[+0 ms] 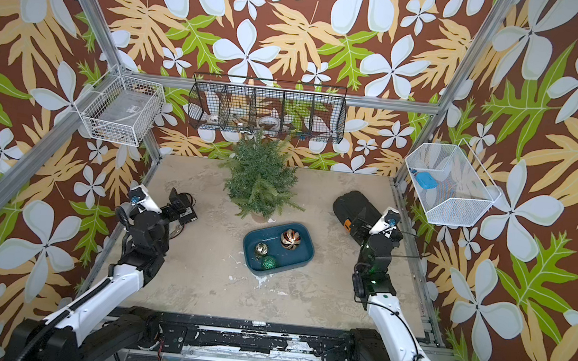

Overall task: Decorate the small christmas tree with ornaments
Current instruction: Pick up an ornament from the container.

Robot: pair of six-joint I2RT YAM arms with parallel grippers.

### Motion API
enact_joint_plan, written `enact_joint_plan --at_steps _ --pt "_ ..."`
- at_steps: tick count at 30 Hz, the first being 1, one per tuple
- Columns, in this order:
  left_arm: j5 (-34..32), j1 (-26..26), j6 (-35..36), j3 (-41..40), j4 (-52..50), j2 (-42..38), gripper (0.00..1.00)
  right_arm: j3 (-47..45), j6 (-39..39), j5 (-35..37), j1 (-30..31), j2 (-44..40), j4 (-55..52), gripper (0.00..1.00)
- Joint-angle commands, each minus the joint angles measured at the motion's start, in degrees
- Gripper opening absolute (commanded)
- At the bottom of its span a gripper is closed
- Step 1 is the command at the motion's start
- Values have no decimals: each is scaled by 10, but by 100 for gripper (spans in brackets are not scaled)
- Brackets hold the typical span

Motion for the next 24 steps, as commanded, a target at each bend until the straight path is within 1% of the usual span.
enact_joint_plan --at_steps 1,3,4,5,6,7,8,11,13,15,16,17,20,24 --pt "63 4 -113 24 -119 -24 100 21 160 -55 -7 -26 -131 100" --pt "125 4 -147 9 -99 -54 100 31 183 -136 -7 -26 -143 100" --pt "148 5 -165 -3 -85 -69 100 39 179 -172 -6 -20 -151 100" --pt "178 5 -173 -10 -78 -83 100 56 172 -218 -6 -7 -174 96" --pt "210 5 -174 -3 -96 -90 96 79 164 -257 -3 12 -204 92" --pt "235 6 -175 10 -122 -88 92 100 151 -282 3 31 -244 90" --pt "263 5 -174 26 -156 -83 86 126 137 -286 19 52 -287 89" --pt "339 5 -186 44 -224 -74 78 161 93 -270 85 99 -380 89" --pt "391 5 -201 34 -237 -78 78 170 75 -255 145 127 -415 90" --pt "439 5 -218 22 -242 -82 82 177 70 -240 190 159 -441 91" --pt "457 4 -225 15 -247 -85 85 178 72 -232 210 173 -448 91" --pt "470 4 -238 5 -247 -90 86 176 74 -220 233 183 -447 92" --pt "499 2 -263 -29 -237 -112 86 168 88 -206 272 203 -422 92" --pt "523 -4 -275 -53 -240 -135 86 178 105 -201 292 251 -407 92"
